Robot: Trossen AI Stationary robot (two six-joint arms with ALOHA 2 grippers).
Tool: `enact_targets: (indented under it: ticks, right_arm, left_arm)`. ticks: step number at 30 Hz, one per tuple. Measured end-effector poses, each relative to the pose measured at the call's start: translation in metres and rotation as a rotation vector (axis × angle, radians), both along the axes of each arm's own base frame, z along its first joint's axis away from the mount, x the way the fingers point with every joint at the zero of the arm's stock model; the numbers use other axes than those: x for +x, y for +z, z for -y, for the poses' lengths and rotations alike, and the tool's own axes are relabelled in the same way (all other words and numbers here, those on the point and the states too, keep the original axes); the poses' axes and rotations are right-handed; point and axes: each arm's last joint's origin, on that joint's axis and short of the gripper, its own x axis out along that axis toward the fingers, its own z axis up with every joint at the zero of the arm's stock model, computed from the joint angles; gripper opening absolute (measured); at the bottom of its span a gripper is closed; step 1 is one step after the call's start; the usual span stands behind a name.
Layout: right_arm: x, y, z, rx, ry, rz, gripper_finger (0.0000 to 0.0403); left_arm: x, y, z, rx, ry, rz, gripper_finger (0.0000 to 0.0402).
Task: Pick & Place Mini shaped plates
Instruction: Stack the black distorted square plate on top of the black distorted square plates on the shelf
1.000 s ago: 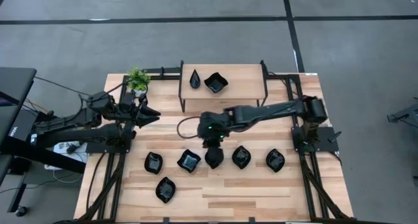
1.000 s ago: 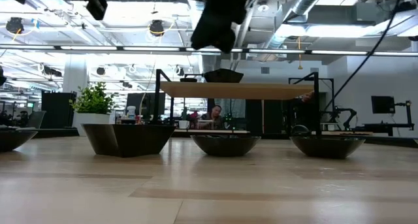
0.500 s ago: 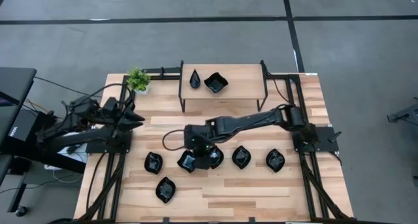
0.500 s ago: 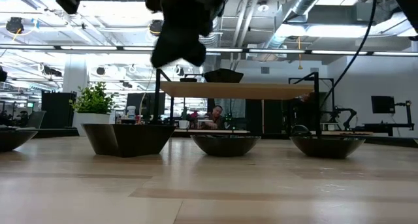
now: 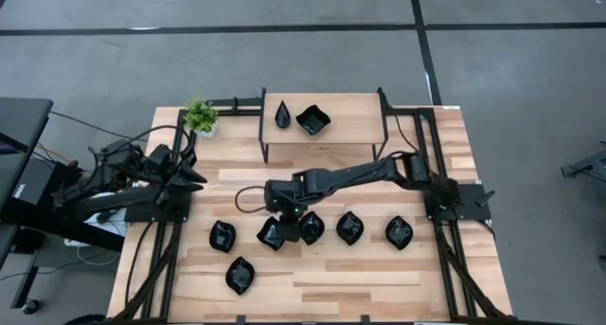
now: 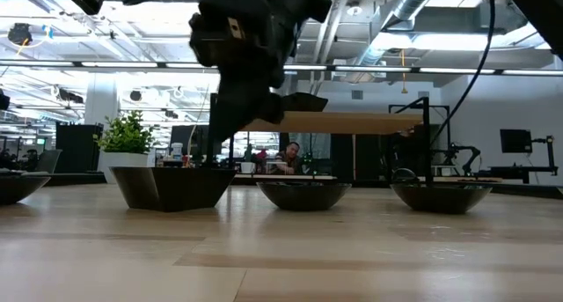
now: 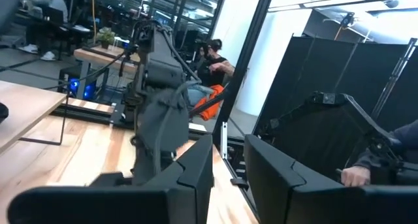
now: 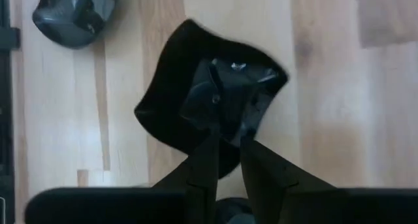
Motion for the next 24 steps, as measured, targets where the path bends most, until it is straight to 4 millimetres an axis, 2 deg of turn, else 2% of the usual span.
enact_targets:
  ticks: [4,11,14,17,24]
  right_arm:
    - [0.001,-0.008,-0.003,0.01,-0.006,-0.03,0.0078]
    - [0.001,-0.008,-0.001,0.005,-0.016,-0.026,0.0125]
    - [0.004,-0.017,-0.002,0.01,-0.021,-0.041,0.014]
    - [0.005,-0.03,-0.002,0.016,-0.033,-0.083,0.015]
    - [0.006,-0.029,-0.002,0.024,-0.052,-0.08,0.0155]
  left_arm:
    - [0.0,0.0,0.0,0.0,-0.002,0.0,0.009]
    - [0.0,0.0,0.0,0.001,-0.002,0.0,0.009]
    - [0.0,0.0,0.0,0.004,-0.001,0.001,0.009]
    - [0.0,0.0,0.0,0.005,-0.001,0.001,0.009]
    - [0.0,0.0,0.0,0.007,0.002,0.001,0.009]
